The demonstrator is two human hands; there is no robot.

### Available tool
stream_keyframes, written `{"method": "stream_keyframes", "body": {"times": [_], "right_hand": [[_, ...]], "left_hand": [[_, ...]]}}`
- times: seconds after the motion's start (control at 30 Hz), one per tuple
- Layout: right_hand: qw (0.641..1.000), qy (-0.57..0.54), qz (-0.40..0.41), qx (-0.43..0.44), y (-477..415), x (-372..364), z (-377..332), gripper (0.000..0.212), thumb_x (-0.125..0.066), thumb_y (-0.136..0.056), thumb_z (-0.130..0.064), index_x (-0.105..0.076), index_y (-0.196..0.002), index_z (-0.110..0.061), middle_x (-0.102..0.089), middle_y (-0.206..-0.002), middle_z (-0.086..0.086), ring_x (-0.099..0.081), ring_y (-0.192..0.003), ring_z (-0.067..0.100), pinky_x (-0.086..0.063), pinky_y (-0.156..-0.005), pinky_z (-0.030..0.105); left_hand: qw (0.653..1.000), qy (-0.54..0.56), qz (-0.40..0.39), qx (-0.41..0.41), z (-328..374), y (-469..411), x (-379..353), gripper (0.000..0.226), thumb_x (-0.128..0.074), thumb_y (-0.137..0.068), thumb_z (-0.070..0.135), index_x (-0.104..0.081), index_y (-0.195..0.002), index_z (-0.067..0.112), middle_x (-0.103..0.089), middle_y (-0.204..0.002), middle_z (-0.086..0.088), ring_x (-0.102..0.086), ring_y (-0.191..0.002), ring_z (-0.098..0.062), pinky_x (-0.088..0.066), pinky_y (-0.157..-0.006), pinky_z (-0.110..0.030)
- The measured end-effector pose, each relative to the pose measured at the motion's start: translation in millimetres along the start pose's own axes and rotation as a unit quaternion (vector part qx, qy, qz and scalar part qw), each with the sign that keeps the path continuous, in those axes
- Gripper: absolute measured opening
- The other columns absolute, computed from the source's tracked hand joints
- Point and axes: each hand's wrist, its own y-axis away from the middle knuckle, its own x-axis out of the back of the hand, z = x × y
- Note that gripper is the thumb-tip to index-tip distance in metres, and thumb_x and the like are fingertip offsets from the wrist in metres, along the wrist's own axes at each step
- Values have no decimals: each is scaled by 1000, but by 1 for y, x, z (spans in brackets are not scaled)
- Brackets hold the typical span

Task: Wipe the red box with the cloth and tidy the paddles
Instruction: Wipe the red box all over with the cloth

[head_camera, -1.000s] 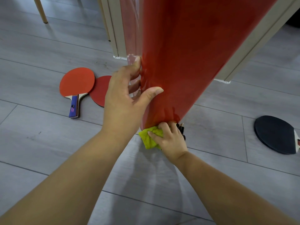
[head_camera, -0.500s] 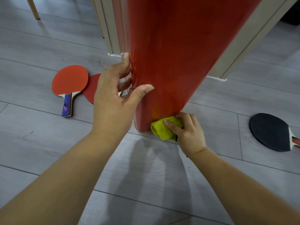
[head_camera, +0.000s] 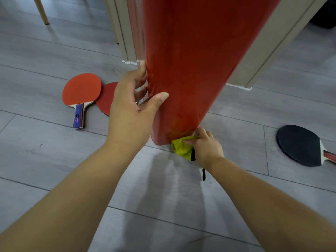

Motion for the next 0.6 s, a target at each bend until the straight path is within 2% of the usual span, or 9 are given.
{"method": "stream_keyframes", "body": {"times": [0.07, 0.17, 0.3, 0.37, 0.47, 0.6], "right_hand": [[998, 35, -53, -11, 8, 9, 1, 52, -54, -91, -9, -46, -132, -40, -34, -123, 5, -39, -116, 30, -47, -87, 41], [995, 33, -92, -2, 23, 21, 4, 49, -49, -92, -10, -45, -134, -35, -38, -119, 7, -45, -109, 32, -49, -78, 41], [991, 55, -115, 34, 48, 41, 7, 45, -46, -91, -9, -47, -131, -30, -41, -118, 7, -49, -104, 32, -49, -70, 39], [989, 61, -121, 51, 61, 58, 6, 45, -45, -90, -8, -48, -130, -30, -42, -117, 5, -49, -104, 31, -47, -68, 37], [987, 51, -129, 78, 78, 96, 0, 49, -45, -90, -8, -47, -131, -35, -42, -117, 3, -49, -106, 29, -49, -70, 37], [984, 63, -116, 122, 96, 156, -9, 52, -45, -90, -10, -45, -132, -40, -42, -121, -1, -51, -106, 25, -48, -73, 35]], "left_hand": [[1000, -7, -19, 24, 5, 0, 6, 52, -69, -83, 15, -42, -114, 47, -54, -125, 7, -58, -112, -6, -50, -96, -29], [997, -29, -38, 52, 10, 1, 16, 44, -69, -83, 14, -49, -110, 42, -60, -113, 5, -65, -98, -10, -55, -87, -39], [988, -103, -91, 76, 20, 12, 28, 15, -72, -80, 18, -64, -91, 25, -68, -96, 3, -66, -87, -16, -55, -85, -41], [977, -143, -139, 74, 26, 20, 33, 10, -73, -79, 21, -67, -86, 22, -70, -90, 5, -67, -85, -14, -54, -84, -34], [958, -189, -205, 64, 41, 28, 43, 7, -73, -78, 22, -69, -83, 21, -70, -84, 7, -64, -79, -5, -49, -70, -13], [935, -239, -262, 24, 72, 24, 58, 11, -74, -77, 23, -67, -72, 28, -69, -77, 13, -62, -80, 5, -45, -68, -5]]}}
